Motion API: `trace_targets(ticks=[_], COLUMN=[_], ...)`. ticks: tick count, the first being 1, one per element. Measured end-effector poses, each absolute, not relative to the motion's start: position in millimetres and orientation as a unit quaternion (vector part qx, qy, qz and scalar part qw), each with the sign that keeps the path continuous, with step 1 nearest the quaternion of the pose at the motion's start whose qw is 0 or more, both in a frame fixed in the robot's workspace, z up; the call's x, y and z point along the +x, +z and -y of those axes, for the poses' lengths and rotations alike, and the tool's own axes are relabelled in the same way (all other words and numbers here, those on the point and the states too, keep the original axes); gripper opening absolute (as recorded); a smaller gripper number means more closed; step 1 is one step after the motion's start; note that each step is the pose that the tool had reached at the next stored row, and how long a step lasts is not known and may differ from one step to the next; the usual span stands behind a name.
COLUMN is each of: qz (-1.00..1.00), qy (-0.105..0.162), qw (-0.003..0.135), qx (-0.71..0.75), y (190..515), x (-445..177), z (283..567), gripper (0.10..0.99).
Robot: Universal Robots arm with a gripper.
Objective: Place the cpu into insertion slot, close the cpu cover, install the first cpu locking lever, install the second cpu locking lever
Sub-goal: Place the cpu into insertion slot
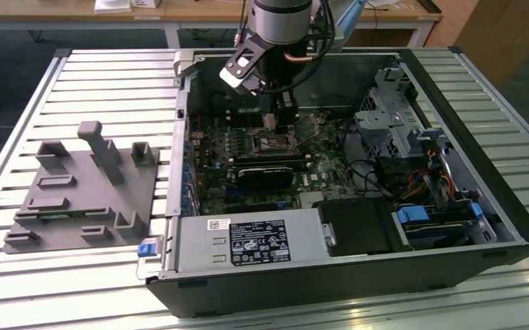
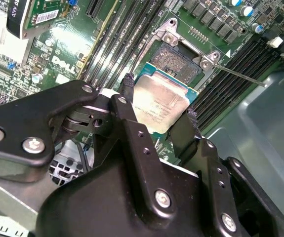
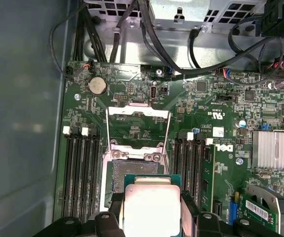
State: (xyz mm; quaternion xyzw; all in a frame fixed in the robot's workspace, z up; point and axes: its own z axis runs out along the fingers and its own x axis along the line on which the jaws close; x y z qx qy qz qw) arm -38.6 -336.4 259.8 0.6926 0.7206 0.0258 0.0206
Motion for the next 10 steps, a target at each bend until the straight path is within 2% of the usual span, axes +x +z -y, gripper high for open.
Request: trace_targets(ticks=[10], qz=[-0.721], qy=[0.024], qw=[0.022], qx=[0.693], y=[259.0], x=[-38.6], z=[336.4], gripper=[0.541])
